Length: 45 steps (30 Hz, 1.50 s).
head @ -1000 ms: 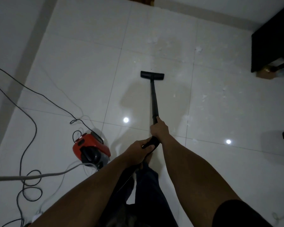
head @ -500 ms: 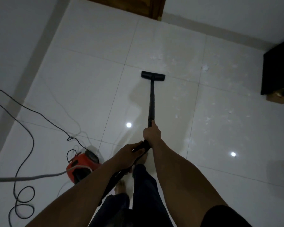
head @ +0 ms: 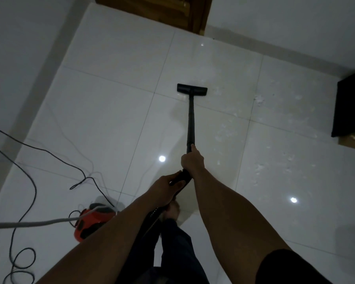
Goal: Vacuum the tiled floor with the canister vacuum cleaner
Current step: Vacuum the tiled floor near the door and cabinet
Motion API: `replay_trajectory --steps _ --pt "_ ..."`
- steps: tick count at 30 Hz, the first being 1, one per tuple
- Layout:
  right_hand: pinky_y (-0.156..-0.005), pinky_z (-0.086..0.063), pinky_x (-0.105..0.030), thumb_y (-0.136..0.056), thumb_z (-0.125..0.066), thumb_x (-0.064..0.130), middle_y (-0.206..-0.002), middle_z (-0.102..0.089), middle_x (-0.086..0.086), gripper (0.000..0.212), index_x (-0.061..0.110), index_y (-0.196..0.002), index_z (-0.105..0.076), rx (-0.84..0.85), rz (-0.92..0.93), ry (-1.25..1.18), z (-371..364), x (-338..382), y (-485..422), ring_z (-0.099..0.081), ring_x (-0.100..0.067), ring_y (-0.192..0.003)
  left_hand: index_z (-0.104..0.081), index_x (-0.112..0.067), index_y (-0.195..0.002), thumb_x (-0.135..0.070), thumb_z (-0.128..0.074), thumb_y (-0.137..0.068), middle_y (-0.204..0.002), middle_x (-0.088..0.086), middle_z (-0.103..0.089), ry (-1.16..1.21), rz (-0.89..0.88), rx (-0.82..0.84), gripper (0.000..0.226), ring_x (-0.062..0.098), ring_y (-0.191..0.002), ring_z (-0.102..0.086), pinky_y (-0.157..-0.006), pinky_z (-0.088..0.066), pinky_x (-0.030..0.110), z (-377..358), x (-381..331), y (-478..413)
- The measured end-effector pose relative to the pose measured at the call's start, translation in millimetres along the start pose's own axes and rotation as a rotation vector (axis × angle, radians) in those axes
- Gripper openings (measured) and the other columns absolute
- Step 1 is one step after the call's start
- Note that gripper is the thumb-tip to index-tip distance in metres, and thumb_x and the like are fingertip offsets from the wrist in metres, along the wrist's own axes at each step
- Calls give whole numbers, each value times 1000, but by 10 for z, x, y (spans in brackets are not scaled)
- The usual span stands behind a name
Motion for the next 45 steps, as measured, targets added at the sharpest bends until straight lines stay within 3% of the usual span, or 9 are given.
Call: replay_trajectory --steps 7,11,18,22,27,33,36,41,45 --pt "-78 -47 -32 -91 -49 8 -143 -50 -11 79 31 -159 -16 -13 -23 8 103 547 -326 -57 -28 -116 -35 -31 -151 -36 -53 -101 -82 14 -64 34 19 20 53 7 -38 -56 -43 -51 28 427 -332 -354" --pt "-77 -45 -31 -91 -47 7 -144 -49 -11 78 30 -159 -17 -20 -30 -15 193 896 -527 -57 -28 -117 -35 -33 -151 -41 -51 -100 -93 18 -69 -19 -22 44 54 17 -60 -61 -61 -58 37 696 -513 -645" --pt "-75 -46 -31 -93 -45 7 -144 -48 -14 77 28 -160 -14 -9 -43 -45 200 1449 -872 -58 -27 -111 -35 -30 -150 -36 -49 -102 -78 -2 -65 -49 -66 45 50 9 -62 -58 -56 -47 16 1226 -844 -984" --pt "-72 -44 -29 -97 -43 7 -145 -47 -13 74 29 -160 -13 -4 -46 -73 267 1756 -1099 -54 -22 -95 -39 -31 -149 -38 -49 -102 -121 -3 -67 -46 -106 32 48 8 -97 -64 -75 -42 11 1466 -1060 -1233" --pt "-68 -45 -29 -97 -43 10 -142 -51 -12 73 31 -160 -13 -27 -53 -83 499 2154 -1494 -50 -16 -79 -45 -30 -146 -41 -51 -101 -80 -2 -66 -37 -62 44 48 9 -59 -59 -56 -48 23 1689 -1378 -1663" --pt "-48 -37 -23 -97 -42 8 -141 -52 -12 73 33 -160 -13 -15 -72 -100 827 2674 -2065 -47 -9 -65 -36 -31 -150 -38 -51 -101 -71 -9 -59 26 -19 37 52 8 -50 -57 -46 -46 21 1960 -1937 -2185" --pt "-55 -41 -24 -95 -42 8 -139 -53 -14 76 35 -159 -12 0 -73 -101 985 2912 -2321 -51 -12 -69 -37 -30 -149 -35 -50 -102 -69 -14 -55 57 -34 21 49 -1 -39 -52 -42 -46 21 2077 -2225 -2430" --pt "-53 -43 -25 -93 -40 8 -136 -55 -15 78 38 -159 -12 12 -81 -110 1136 3161 -2676 -55 -14 -69 -37 -30 -150 -34 -53 -101 -51 -13 -60 78 25 31 52 12 -40 -52 -42 -47 27 2211 -2458 -2816" --pt "-75 -58 -37 -95 -41 14 -131 -59 -12 73 42 -157 -14 -64 -76 -101 1176 3227 -2742 -64 -21 -82 -44 -36 -144 -42 -54 -99 -64 -4 -64 60 47 60 47 16 -49 -56 -49 -50 33 2284 -2492 -2982"
Point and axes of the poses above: each hand's wrist, its own y-axis away from the middle knuckle, its own z-axis out of the back of the hand, x = y × z, the point moved 6 cm from there along -y, towards the middle knuckle
